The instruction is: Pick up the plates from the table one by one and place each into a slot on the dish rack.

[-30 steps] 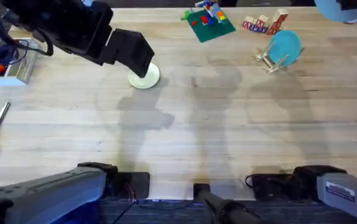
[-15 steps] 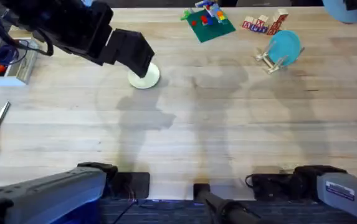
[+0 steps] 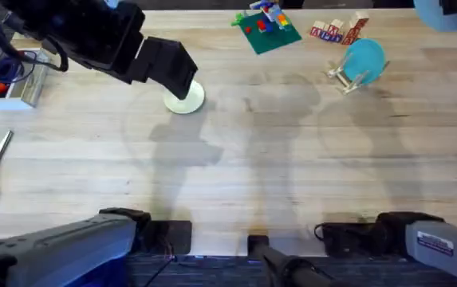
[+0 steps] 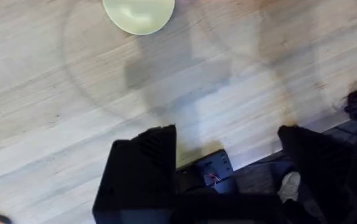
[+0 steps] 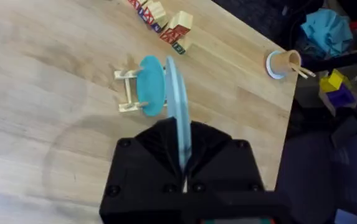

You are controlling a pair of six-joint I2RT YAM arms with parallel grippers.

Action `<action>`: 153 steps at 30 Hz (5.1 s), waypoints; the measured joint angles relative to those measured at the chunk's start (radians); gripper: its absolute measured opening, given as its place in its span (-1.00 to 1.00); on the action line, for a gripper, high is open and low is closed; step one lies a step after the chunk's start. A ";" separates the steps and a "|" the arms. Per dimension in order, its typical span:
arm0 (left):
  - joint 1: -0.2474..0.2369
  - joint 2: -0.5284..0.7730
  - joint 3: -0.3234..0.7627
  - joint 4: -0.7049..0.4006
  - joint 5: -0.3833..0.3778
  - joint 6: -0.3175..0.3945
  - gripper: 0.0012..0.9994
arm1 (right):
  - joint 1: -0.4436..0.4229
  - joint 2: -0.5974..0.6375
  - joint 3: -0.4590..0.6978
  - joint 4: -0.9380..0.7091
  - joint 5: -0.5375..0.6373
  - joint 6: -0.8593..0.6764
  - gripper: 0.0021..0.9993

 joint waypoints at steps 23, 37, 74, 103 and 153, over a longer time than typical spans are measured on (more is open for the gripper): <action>0.000 0.000 0.000 0.000 0.000 0.000 0.99 | -0.010 0.061 -0.028 0.014 -0.025 0.024 -0.94; 0.000 0.000 0.000 0.000 0.000 0.000 0.99 | -0.022 0.067 -0.067 -0.006 -0.038 0.051 -0.94; 0.000 0.000 0.000 0.000 0.000 0.000 0.99 | -0.031 0.133 -0.104 0.024 -0.038 0.061 -0.94; 0.000 0.000 0.000 0.000 0.000 0.000 0.99 | -0.049 0.200 -0.184 0.106 -0.038 0.080 -0.94; 0.000 0.000 0.000 0.000 0.000 0.000 0.99 | -0.049 0.318 -0.189 0.229 -0.113 0.095 -0.94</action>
